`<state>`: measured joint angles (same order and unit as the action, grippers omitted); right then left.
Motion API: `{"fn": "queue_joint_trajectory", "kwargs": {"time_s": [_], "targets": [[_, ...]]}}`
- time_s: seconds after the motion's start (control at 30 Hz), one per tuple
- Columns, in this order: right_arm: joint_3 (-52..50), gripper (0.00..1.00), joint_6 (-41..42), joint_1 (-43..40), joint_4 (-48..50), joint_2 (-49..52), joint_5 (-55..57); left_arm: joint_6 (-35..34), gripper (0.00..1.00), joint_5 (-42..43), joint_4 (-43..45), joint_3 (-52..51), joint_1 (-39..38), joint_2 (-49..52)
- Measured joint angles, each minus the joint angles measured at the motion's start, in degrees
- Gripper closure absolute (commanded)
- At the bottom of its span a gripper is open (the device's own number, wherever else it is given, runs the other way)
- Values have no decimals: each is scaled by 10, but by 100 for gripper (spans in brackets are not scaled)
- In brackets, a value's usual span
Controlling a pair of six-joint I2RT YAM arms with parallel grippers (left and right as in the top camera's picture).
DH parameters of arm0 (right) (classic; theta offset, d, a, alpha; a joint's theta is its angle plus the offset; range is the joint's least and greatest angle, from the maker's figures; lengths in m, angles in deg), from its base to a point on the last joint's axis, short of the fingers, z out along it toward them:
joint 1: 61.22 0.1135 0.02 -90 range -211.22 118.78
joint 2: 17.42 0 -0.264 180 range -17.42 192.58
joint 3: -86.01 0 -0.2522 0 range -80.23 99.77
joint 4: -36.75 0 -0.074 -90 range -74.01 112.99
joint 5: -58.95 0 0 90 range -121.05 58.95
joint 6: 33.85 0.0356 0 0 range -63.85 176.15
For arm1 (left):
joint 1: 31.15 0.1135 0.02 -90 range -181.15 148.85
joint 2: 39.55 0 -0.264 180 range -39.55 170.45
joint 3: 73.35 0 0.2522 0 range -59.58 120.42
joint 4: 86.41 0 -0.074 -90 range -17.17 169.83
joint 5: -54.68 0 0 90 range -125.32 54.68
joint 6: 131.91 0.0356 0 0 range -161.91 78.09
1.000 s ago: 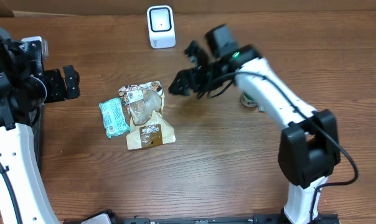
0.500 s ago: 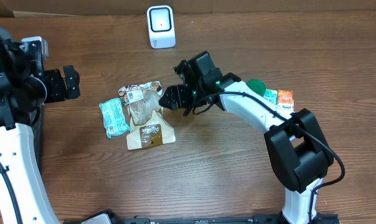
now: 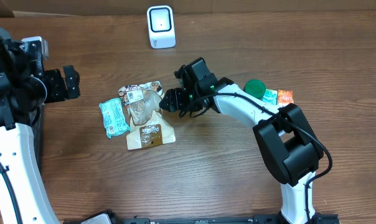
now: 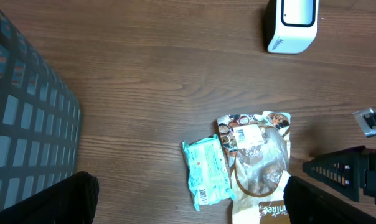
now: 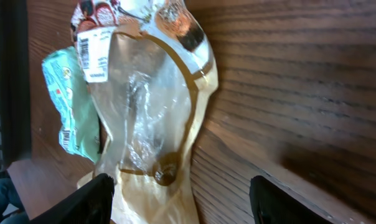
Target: Scan the item barcode
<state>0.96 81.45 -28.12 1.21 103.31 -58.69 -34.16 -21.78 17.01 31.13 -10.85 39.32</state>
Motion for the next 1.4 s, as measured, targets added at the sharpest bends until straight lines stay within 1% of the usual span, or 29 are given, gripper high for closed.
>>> {"fn": "queue_joint_trajectory", "kwargs": {"time_s": [0.43, 0.53, 0.63, 0.67, 0.7, 0.73, 0.77, 0.8, 0.83, 1.0, 1.07, 1.27, 1.4], "targets": [[0, 32, 2, 0, 1, 0, 0, 0, 0, 3, 10, 0, 0, 0], [0, 31, 2, 0, 1, 0, 0, -1, 0, 36, 27, 0, 0, 0], [0, 32, 2, 0, 2, 0, 0, -3, 0, 90, 28, 0, 0, 0], [0, 32, 2, 0, 2, 0, 0, -3, 21, 111, 26, 0, 0, 0], [0, 32, 2, 0, 1, 0, 0, -4, 45, 129, 24, 0, -1, 0], [0, 32, 2, 0, 1, 0, 0, -5, 45, 147, 22, -2, -3, 1], [0, 31, 2, 0, 2, 0, 0, -6, 53, 162, 21, -6, -7, 2], [0, 31, 2, 0, 1, 0, 0, -7, 81, 175, 22, -11, -15, 5], [0, 32, 2, 0, 1, 0, 0, -9, 96, 186, 22, -19, -25, 9], [0, 32, 2, 0, 1, 0, 0, -24, 96, 213, 33, -76, -92, 51], [0, 32, 2, 0, 1, 0, 0, -45, 96, 209, 54, -104, -121, 75], [0, 32, 2, 0, 1, 0, 0, -134, 96, 153, 104, -164, -197, 151], [0, 32, 2, 0, 1, 0, 0, -200, 96, 95, 105, -179, -217, 193]]}}
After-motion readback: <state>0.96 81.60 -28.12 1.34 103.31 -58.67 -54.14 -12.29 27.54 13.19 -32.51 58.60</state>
